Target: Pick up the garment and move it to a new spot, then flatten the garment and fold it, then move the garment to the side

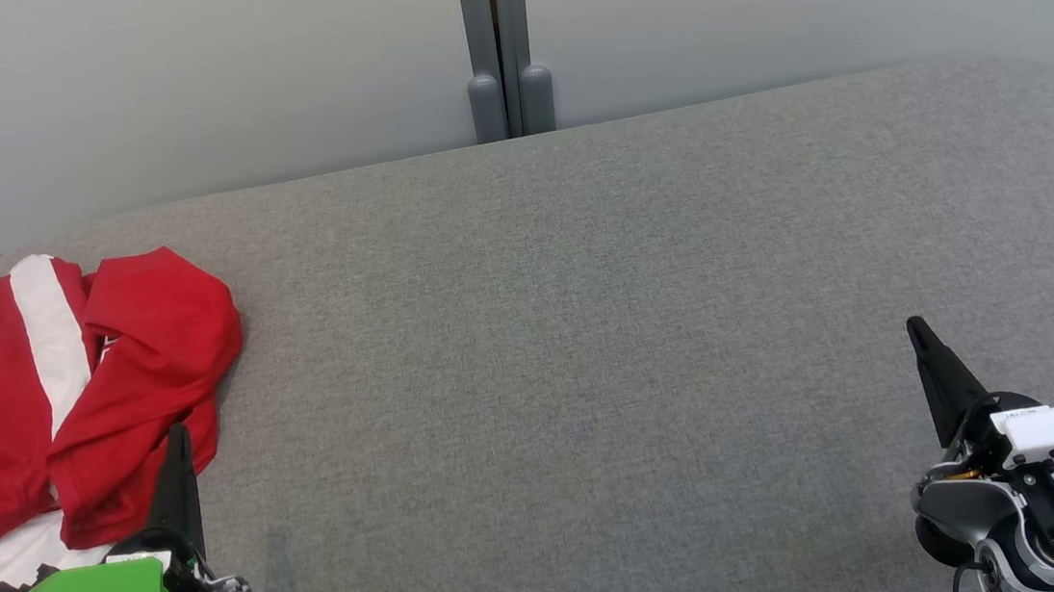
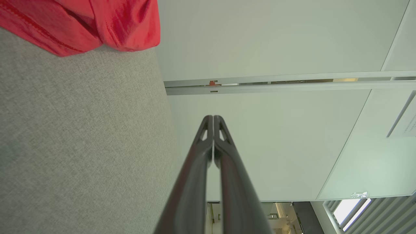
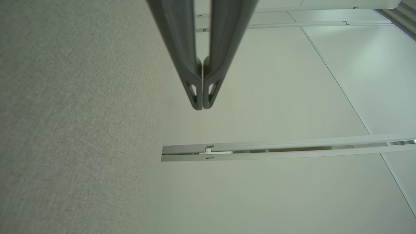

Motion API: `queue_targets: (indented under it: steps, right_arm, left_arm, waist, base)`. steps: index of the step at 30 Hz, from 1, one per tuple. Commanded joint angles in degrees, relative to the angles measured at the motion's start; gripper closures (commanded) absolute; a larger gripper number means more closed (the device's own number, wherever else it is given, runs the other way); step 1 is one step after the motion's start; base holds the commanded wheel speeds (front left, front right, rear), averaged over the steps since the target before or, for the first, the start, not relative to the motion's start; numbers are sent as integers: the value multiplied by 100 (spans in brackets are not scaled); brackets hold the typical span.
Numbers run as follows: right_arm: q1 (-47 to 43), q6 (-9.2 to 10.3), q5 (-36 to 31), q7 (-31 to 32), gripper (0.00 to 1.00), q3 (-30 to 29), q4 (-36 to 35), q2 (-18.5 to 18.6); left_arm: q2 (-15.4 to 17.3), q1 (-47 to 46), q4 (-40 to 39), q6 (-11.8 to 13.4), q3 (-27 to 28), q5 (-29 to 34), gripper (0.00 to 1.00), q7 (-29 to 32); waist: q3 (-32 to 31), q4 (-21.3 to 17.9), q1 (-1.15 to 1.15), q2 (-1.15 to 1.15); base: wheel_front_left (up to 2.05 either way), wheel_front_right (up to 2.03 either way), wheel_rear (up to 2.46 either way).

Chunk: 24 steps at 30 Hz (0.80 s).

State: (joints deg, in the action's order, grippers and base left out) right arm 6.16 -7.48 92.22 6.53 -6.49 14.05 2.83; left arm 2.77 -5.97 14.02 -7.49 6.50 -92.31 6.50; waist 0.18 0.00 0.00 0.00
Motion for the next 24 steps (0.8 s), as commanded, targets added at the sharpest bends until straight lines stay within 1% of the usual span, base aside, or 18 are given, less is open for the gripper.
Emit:
queue_targets:
  steps: [1, 24]
  right_arm:
    - [29, -5, 37, 0, 100, -4, -1, 25]
    - [29, -5, 37, 0, 100, -4, -1, 25]
  left_arm:
    - [52, -83, 3, -16, 9, 2, 100, 9]
    - [52, -83, 3, -16, 9, 2, 100, 9]
  waist:
    - [0, 0, 0, 0]
    - [0, 0, 0, 0]
  base:
    - [0, 0, 0]
    - [0, 0, 0]
